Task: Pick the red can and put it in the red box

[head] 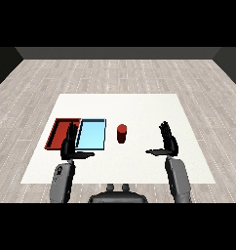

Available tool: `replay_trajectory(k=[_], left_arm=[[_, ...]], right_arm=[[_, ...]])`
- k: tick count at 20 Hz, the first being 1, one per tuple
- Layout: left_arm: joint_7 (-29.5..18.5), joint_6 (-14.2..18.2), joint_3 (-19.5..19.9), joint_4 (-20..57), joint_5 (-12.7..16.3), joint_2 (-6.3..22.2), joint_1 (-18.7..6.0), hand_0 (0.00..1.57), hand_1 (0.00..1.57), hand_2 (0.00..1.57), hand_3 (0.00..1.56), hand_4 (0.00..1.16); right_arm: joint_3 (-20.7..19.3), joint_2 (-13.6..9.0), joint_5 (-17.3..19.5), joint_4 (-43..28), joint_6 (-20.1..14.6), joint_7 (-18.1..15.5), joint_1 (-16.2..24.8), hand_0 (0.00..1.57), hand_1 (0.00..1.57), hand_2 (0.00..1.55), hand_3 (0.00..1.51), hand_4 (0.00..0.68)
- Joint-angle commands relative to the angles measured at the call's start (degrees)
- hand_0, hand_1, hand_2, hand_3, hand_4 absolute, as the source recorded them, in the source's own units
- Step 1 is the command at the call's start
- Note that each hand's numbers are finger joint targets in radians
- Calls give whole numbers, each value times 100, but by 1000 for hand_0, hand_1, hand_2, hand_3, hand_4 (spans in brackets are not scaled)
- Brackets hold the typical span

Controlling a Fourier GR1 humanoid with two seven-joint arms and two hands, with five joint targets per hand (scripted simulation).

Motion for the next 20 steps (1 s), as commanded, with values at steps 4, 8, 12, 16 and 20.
replay_trajectory(k=[4,8,12,16,20], left_arm=[[-337,139,-136,-48,-210,-86,329,0,0,0,0,0],[-419,-3,25,223,-84,66,174,0,0,0,0,0],[-634,65,94,579,-148,78,-59,0,0,0,0,0],[-555,39,136,495,-31,100,-3,0,0,0,0,0],[-184,195,-41,83,-117,-1,39,0,0,0,0,0]], right_arm=[[165,266,263,562,-246,-191,-441,0,0,0,0,0],[192,59,203,-189,26,-67,143,0,0,0,0,0],[257,343,216,136,-212,-124,-152,0,0,0,0,0],[240,376,85,402,-288,437,-893,0,0,0,0,0],[125,333,-161,517,-148,587,-805,0,0,0,0,0]])
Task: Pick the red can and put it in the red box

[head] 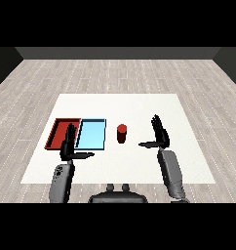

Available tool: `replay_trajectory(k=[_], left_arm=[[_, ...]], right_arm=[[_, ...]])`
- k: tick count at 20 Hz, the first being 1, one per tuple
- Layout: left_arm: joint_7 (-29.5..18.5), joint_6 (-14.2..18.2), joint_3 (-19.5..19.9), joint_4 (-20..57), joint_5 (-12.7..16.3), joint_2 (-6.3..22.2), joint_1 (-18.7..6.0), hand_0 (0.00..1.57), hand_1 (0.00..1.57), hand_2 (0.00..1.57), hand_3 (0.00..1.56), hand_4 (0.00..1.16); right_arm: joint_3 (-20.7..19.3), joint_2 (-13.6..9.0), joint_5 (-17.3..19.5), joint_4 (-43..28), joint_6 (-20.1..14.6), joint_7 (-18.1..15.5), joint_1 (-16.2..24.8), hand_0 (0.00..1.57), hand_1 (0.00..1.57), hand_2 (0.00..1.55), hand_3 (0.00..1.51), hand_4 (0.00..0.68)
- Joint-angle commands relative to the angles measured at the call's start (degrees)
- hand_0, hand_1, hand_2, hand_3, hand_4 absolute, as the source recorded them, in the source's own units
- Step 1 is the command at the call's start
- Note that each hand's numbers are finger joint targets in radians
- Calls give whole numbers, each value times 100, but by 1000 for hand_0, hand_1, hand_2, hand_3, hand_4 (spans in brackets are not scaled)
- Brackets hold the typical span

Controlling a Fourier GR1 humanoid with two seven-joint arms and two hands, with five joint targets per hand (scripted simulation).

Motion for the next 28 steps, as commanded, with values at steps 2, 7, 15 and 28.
replay_trajectory(k=[2,7,15,28], left_arm=[[91,30,10,35,10,15,-164,0,0,0,0,0],[-139,-12,-54,61,-25,-20,82,0,0,0,0,0],[102,-245,84,-310,312,102,299,0,0,0,0,0],[384,-138,36,-331,399,12,-58,0,0,0,0,0]], right_arm=[[22,306,18,815,-229,-194,-592,0,0,0,0,0],[366,418,-195,649,-394,28,-423,0,0,0,0,0],[292,428,-380,1877,-465,-366,-1254,0,0,0,0,0],[1243,431,-1184,3134,-884,-1256,-1653,0,0,0,0,0]])
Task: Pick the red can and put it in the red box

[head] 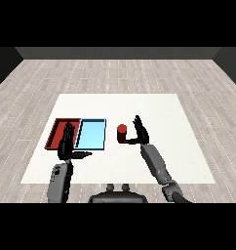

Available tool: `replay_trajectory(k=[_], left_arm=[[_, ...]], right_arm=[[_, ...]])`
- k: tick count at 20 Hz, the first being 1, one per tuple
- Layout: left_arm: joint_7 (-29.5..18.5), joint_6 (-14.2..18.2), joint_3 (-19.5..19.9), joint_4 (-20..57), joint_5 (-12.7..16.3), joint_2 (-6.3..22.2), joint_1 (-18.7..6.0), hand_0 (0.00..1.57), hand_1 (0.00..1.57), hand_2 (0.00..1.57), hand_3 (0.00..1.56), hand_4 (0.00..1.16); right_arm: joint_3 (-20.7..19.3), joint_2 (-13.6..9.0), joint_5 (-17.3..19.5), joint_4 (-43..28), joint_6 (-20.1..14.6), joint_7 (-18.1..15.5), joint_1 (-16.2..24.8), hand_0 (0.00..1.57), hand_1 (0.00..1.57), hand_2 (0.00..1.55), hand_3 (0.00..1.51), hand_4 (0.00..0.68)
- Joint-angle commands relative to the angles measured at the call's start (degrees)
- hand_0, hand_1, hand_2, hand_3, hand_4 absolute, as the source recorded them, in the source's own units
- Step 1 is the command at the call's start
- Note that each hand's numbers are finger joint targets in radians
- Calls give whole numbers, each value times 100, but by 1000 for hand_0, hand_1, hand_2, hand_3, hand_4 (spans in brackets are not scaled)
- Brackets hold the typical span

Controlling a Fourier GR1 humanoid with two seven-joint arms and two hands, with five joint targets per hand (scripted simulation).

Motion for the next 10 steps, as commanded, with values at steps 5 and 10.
replay_trajectory(k=[5,10], left_arm=[[143,142,-47,63,-45,-67,-130,0,0,0,0,0],[5,-97,194,252,167,140,-255,0,0,0,0,0]], right_arm=[[552,5,-588,1085,-347,-737,-398,0,0,0,0,0],[870,5,-1122,800,-587,-302,-607,0,0,0,0,0]])
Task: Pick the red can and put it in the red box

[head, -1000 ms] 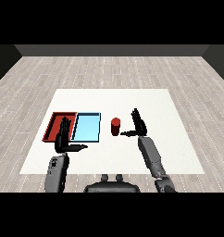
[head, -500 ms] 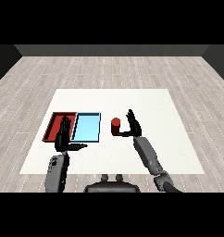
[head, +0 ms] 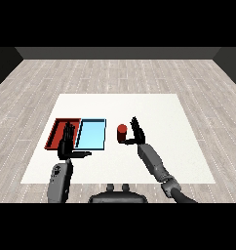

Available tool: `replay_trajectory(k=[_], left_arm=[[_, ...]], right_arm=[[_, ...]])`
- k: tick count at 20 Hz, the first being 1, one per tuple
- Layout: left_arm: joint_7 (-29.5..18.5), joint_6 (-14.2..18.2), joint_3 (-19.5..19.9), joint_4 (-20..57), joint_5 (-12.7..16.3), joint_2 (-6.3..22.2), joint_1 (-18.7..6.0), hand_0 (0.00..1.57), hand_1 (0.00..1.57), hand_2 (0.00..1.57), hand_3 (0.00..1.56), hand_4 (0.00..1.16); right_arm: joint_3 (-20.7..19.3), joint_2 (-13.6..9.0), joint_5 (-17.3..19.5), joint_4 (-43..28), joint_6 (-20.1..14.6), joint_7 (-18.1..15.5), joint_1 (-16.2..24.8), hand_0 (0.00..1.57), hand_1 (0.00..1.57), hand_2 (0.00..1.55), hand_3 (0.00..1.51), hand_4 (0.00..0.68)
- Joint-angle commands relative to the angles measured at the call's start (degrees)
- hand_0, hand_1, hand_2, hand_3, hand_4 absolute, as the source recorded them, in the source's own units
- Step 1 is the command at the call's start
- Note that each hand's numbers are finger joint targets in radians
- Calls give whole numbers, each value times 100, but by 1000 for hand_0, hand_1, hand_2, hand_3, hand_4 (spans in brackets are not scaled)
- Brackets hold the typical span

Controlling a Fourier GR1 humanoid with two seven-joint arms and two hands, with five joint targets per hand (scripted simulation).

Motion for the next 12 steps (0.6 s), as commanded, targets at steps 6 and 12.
replay_trajectory(k=[6,12], left_arm=[[-251,-299,175,42,166,209,316,0,0,0,0,0],[166,-115,76,-15,144,101,-62,0,0,0,0,0]], right_arm=[[532,0,-582,464,-160,-526,54,0,0,0,0,0],[894,0,-1034,452,-377,-280,-338,0,0,0,0,0]])
